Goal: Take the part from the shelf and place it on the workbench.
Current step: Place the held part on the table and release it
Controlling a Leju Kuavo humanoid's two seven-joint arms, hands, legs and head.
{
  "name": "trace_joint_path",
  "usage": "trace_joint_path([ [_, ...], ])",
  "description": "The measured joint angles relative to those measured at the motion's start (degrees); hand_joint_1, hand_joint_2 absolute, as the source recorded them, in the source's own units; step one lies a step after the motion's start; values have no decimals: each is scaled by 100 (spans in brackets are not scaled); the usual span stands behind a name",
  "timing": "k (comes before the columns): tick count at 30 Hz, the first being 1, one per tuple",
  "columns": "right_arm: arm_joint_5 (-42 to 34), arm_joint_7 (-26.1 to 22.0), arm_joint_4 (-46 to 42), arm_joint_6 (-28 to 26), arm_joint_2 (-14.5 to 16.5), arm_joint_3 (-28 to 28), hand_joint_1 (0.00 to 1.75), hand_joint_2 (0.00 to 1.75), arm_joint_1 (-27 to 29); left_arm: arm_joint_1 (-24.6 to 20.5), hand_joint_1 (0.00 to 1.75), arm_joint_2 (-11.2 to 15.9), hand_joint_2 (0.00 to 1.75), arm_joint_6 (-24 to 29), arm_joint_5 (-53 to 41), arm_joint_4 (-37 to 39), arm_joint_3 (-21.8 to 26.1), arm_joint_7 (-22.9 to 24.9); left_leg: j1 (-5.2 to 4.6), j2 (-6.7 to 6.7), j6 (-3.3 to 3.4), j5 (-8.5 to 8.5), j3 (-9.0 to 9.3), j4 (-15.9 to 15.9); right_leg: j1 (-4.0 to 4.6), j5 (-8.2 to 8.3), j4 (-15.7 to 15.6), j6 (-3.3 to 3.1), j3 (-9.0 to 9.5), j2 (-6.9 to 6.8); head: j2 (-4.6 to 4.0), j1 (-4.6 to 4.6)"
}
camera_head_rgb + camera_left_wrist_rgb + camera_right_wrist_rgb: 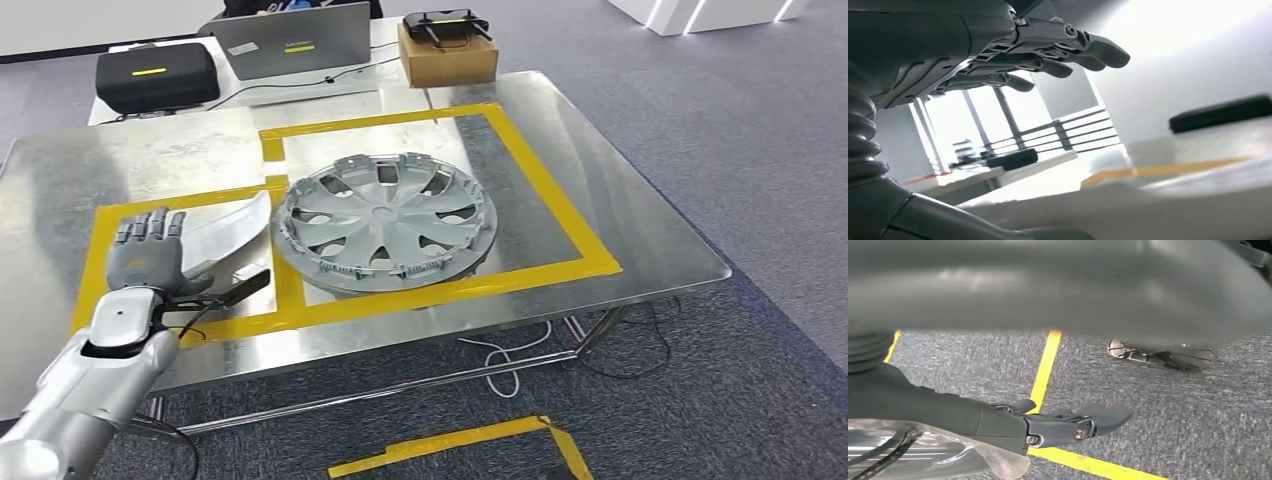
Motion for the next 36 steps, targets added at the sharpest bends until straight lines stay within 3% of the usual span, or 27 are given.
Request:
trace_joint_path([
  [5,-199,0,0,-57,0,-27,0,0,88,1349,0,-395,0,524,647,-2276,27,-790,-6,15,18,-23,1,0,-5,-12,-7,11,2,19,0,2],
  [9,-320,-8,-1,-116,4,-102,0,0,168,2412,0,-585,0,1183,1188,-3887,-134,-1154,-13,26,44,-56,4,13,-14,-26,-21,30,10,24,0,1],
  [13,-396,-16,-2,-191,62,-201,0,0,174,3170,0,-659,0,1729,1853,-4884,-151,-1531,-21,25,91,-88,13,41,-23,-43,-28,59,36,17,0,-1],
  [18,-423,-26,-4,-226,122,-267,0,0,152,3639,0,-734,0,1877,2180,-5507,-103,-1800,-24,28,174,-61,55,-4,-30,-61,-30,138,69,1,0,1],
  [20,-447,-42,-7,-235,130,-301,0,0,144,3818,0,-820,0,1969,2512,-5666,-21,-2090,9,49,217,3,120,-109,-24,-258,246,164,-53,-16,0,22],
  [22,-462,-43,-9,-246,134,-345,0,0,144,4077,0,-927,0,2003,3077,-5774,135,-2557,23,76,236,26,137,-141,-33,-637,967,187,-385,-32,0,46],
  [24,-484,-26,-9,-266,137,-391,0,0,152,4357,0,-1038,0,1905,3721,-5811,359,-3049,23,92,235,25,129,-134,-45,-830,1558,218,-661,-37,0,54],
  [25,-504,-21,-9,-284,139,-415,0,0,155,4479,0,-1103,0,1826,3976,-5809,496,-3252,27,92,229,21,127,-127,-53,-764,1553,230,-655,-40,0,54],
  [26,-534,-26,-12,-308,141,-445,0,0,156,4591,0,-1182,0,1737,4178,-5801,648,-3431,33,85,216,13,126,-111,-62,-594,1310,239,-529,-42,0,55],
  [28,-591,-59,-24,-366,145,-501,0,0,153,4768,0,-1353,0,1581,4432,-5780,943,-3710,44,69,164,-21,120,-55,-89,-221,517,255,-120,-29,0,56],
  [29,-608,-73,-30,-384,146,-519,0,0,151,4816,0,-1409,0,1531,4498,-5772,1032,-3791,46,64,143,-35,117,-32,-98,-116,236,260,24,-21,0,56],
  [30,-616,-80,-33,-394,146,-526,0,0,150,4840,0,-1440,0,1506,4530,-5767,1081,-3831,46,62,129,-45,114,-17,-103,-79,100,263,95,-13,0,57],
  [34,-620,-91,-35,-406,156,-534,0,0,146,4859,0,-1476,0,1484,4559,-5764,1122,-3866,41,62,118,-52,106,-9,-97,-126,63,263,116,3,0,60],
  [36,-633,-121,-49,-428,173,-563,0,0,141,4922,0,-1576,0,1436,4641,-5748,1277,-3969,23,56,81,-59,73,30,-78,-164,35,224,147,24,0,61],
])
